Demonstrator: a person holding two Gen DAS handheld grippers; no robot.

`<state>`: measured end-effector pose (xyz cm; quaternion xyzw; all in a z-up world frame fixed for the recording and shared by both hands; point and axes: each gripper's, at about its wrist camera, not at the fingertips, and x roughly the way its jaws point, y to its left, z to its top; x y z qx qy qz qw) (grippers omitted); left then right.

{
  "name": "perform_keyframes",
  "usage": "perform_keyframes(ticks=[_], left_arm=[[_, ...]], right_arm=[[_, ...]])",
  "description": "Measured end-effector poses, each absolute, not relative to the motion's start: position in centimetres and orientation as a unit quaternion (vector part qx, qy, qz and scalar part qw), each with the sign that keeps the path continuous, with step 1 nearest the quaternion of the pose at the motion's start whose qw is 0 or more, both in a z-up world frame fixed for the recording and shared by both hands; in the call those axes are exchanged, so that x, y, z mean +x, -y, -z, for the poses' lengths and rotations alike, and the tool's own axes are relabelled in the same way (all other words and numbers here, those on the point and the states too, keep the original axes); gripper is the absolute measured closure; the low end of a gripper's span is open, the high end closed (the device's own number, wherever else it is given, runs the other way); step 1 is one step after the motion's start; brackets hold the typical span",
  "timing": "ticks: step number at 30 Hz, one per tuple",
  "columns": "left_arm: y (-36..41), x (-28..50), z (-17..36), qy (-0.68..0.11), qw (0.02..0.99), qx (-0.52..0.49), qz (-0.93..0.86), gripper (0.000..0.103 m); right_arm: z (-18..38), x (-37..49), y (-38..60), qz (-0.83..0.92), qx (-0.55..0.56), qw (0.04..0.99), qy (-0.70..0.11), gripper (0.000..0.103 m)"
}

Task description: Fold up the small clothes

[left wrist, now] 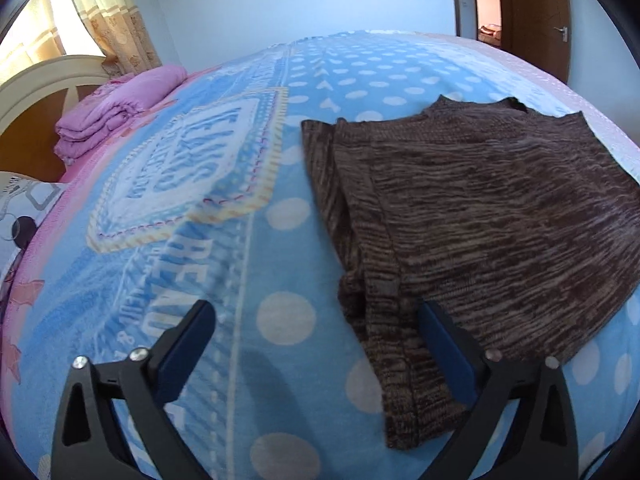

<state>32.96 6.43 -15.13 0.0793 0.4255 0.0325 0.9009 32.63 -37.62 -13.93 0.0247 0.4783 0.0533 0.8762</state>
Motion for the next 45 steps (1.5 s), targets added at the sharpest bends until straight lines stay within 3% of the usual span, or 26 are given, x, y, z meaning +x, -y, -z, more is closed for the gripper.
perform_keyframes(ticks=[5, 10, 18, 25, 31, 35, 40, 42, 45], left_arm=[[-7.3, 32.2, 14.5, -0.424, 0.903, 0.062, -0.046, 0.0], [-7.8, 31.9, 14.5, -0.415, 0.907, 0.045, -0.058, 0.0], [-8.6, 32.3, 15.3, -0.421, 0.905, 0.012, -0.058, 0.0], [-8.8, 32.3, 15.6, -0.421, 0.905, -0.002, -0.054, 0.0], [-9.0, 32.1, 15.6, -0.418, 0.907, -0.011, -0.057, 0.0], [-8.6, 32.0, 15.6, -0.416, 0.907, 0.005, -0.063, 0.0], [-8.2, 31.8, 15.5, -0.409, 0.909, 0.019, -0.071, 0.0], [-7.9, 31.6, 15.5, -0.404, 0.911, 0.03, -0.078, 0.0], [-7.5, 31.3, 15.5, -0.403, 0.911, 0.041, -0.077, 0.0]], right_arm=[[11.2, 31.6, 34.9, -0.004, -0.073, 0.896, -0.438, 0.07], [8.8, 34.8, 28.6, -0.143, -0.032, 0.897, -0.417, 0.07], [14.7, 45.7, 17.4, -0.167, -0.061, 0.862, -0.475, 0.07], [14.6, 50.5, 16.3, -0.122, -0.049, 0.882, -0.453, 0.069], [10.6, 47.3, 14.3, -0.153, -0.052, 0.904, -0.395, 0.067], [15.2, 51.9, 11.9, -0.179, -0.045, 0.849, -0.496, 0.067], [14.6, 54.0, 12.4, -0.166, -0.009, 0.874, -0.457, 0.066], [14.0, 52.7, 13.5, -0.179, 0.005, 0.872, -0.455, 0.059], [13.3, 48.6, 15.5, -0.173, -0.034, 0.876, -0.449, 0.058]])
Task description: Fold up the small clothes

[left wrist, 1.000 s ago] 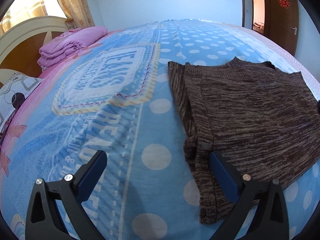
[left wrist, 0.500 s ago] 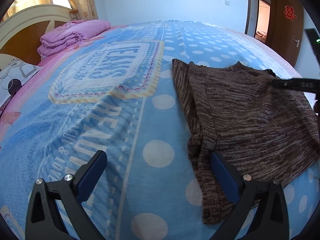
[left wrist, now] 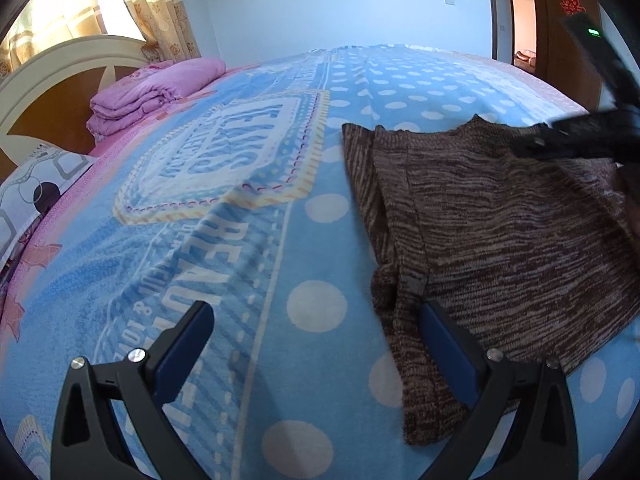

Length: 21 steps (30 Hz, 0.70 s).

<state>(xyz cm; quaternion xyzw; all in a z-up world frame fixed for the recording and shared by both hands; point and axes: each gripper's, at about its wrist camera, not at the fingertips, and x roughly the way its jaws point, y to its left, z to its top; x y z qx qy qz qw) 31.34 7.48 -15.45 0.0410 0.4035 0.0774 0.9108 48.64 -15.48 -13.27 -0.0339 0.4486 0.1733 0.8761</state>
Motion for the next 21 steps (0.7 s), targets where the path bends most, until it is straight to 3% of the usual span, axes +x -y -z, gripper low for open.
perform_keyframes(ticks=[5, 7, 10, 16, 21], left_arm=[[-9.0, 31.4, 15.5, -0.414, 0.907, 0.002, -0.075, 0.0], [-9.8, 31.4, 15.4, -0.414, 0.906, -0.018, -0.088, 0.0], [-9.7, 31.9, 15.7, -0.424, 0.902, -0.017, -0.084, 0.0], [-9.9, 32.0, 15.2, -0.434, 0.898, -0.018, -0.075, 0.0], [-11.3, 31.4, 13.7, -0.403, 0.908, 0.023, -0.115, 0.0]], right_arm=[[12.8, 40.2, 23.6, -0.089, -0.104, 0.891, -0.432, 0.055], [13.5, 38.0, 27.5, -0.058, -0.087, 0.892, -0.44, 0.048], [14.5, 35.2, 31.4, -0.076, -0.048, 0.894, -0.439, 0.046], [12.7, 33.3, 30.3, -0.049, -0.076, 0.896, -0.435, 0.046], [10.8, 31.7, 24.1, -0.134, -0.13, 0.9, -0.393, 0.044]])
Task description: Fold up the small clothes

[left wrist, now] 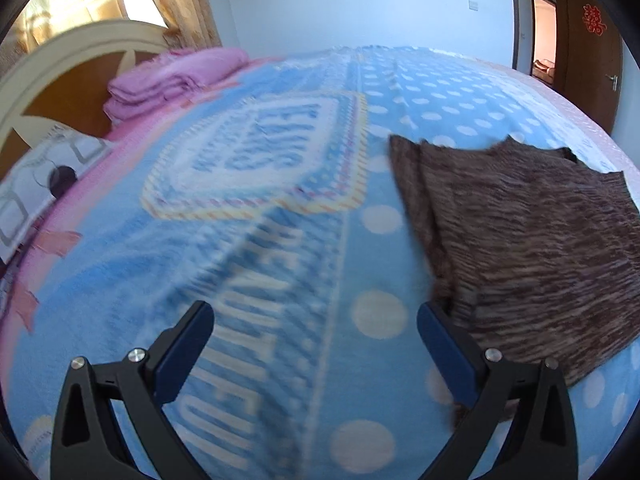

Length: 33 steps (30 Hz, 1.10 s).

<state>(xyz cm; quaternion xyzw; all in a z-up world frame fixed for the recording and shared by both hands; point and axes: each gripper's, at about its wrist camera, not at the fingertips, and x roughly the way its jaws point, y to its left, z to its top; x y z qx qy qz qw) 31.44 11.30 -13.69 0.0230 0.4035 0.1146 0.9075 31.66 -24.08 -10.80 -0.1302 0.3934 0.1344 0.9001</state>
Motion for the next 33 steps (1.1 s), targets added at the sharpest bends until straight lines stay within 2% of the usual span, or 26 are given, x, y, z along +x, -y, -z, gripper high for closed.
perform_keyframes(ticks=[9, 16, 30, 33], left_arm=[[-14.7, 32.3, 13.5, -0.4, 0.909, -0.002, -0.121, 0.0], [-13.9, 33.9, 12.6, -0.383, 0.92, -0.004, -0.077, 0.0], [-11.7, 37.7, 12.9, -0.394, 0.917, 0.016, -0.056, 0.0], [-11.0, 38.3, 12.9, -0.394, 0.918, 0.019, -0.045, 0.0]], right_arm=[[12.5, 29.6, 9.5, -0.243, -0.261, 0.874, -0.33, 0.043], [15.5, 28.1, 3.1, -0.259, -0.339, 0.852, -0.302, 0.043], [16.5, 29.9, -0.8, -0.24, -0.341, 0.862, -0.288, 0.043], [16.8, 29.7, -1.4, -0.238, -0.343, 0.863, -0.286, 0.047]])
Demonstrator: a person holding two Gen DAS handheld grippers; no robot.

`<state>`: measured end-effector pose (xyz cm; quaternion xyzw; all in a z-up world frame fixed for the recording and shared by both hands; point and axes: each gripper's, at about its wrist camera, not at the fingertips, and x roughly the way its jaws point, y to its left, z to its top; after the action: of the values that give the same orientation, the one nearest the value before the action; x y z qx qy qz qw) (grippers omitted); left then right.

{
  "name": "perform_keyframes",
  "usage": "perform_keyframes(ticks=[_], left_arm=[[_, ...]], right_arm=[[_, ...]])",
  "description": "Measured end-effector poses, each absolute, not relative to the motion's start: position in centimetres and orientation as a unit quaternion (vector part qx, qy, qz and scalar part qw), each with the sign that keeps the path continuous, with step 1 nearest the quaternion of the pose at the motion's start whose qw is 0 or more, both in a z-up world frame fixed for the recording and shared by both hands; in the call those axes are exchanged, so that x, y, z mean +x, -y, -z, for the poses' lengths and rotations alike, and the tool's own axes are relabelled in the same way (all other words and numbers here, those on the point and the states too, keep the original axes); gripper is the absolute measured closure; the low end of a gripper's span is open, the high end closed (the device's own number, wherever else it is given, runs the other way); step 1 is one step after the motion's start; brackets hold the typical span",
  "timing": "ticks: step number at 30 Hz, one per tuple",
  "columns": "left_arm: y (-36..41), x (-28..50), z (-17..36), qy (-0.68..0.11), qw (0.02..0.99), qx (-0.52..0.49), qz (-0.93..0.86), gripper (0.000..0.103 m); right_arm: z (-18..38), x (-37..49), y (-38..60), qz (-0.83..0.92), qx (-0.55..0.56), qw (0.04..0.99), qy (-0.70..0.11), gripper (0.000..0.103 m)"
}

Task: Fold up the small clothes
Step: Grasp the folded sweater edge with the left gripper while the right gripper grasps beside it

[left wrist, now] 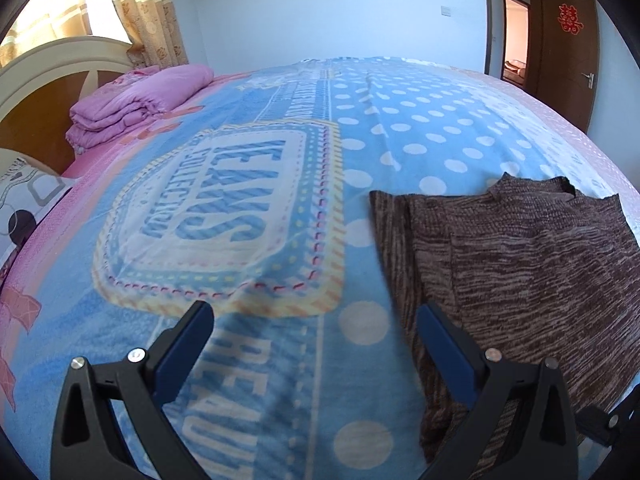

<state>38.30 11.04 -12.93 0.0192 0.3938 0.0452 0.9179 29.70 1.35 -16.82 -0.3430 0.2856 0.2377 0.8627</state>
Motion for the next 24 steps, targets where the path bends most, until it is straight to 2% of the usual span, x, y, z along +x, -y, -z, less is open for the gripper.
perform_keyframes(ticks=[24], left_arm=[[-8.1, 42.6, 14.9, -0.427, 0.904, 0.021, -0.005, 0.0]], right_arm=[[17.3, 28.1, -1.7, -0.234, -0.332, 0.868, -0.284, 0.051]])
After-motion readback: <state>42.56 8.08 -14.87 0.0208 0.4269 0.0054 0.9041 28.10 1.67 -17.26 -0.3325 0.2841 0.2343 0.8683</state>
